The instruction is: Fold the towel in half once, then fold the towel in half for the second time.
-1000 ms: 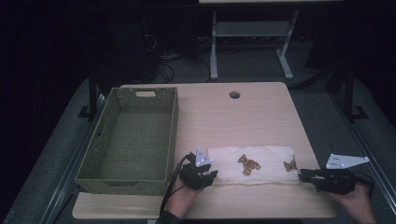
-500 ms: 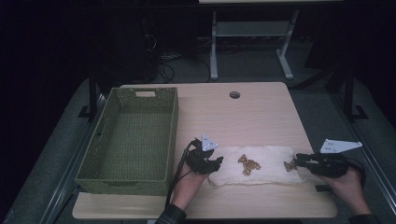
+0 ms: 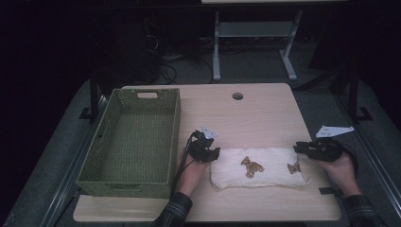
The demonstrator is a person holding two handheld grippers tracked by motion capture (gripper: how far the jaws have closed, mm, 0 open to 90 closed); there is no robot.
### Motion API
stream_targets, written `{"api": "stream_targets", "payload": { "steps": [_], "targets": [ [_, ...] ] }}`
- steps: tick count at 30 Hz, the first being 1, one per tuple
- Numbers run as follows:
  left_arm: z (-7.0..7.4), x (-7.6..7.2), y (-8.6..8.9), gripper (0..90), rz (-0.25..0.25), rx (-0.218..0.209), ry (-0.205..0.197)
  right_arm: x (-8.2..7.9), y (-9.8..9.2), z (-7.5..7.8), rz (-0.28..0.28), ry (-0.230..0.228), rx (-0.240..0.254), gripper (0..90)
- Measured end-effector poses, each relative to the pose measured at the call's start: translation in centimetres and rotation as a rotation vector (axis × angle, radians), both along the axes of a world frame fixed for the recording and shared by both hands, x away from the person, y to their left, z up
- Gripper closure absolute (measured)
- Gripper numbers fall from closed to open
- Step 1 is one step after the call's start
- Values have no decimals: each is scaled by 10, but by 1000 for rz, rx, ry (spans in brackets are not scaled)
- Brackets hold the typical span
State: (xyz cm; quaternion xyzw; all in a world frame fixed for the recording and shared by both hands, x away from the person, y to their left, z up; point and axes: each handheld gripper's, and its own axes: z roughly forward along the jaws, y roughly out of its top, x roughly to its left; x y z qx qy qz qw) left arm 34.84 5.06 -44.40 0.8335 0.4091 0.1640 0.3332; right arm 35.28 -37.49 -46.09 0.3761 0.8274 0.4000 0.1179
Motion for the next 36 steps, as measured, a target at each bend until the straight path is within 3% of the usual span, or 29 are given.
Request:
{"api": "stream_targets", "payload": {
  "steps": [6, 9, 12, 18, 21, 27, 33, 36],
  "targets": [
    [-9, 4, 2, 569, 13, 15, 28, 11, 8, -13, 24, 37, -23, 693],
    [-14, 6, 2, 570, 7, 36, 36, 10, 10, -15, 29, 37, -34, 761],
    [-17, 7, 1, 570, 12, 37, 29, 9, 9, -16, 28, 37, -26, 832],
    [-18, 10, 1, 570, 4, 34, 19, 9, 10, -17, 28, 35, -22, 845],
    [-19, 11, 1, 614, -9, 25, 27, 9, 10, -17, 32, 27, -27, 848],
    [-19, 9, -2, 819, -71, 24, 35, 8, 11, -16, 27, 32, -35, 854],
    [-18, 13, -3, 859, -69, 9, 52, 9, 13, -13, 18, 7, -88, 861],
    [-16, 15, -3, 861, -63, -4, 44, 10, 11, -10, 2, 1, -85, 862]
  ]
}}
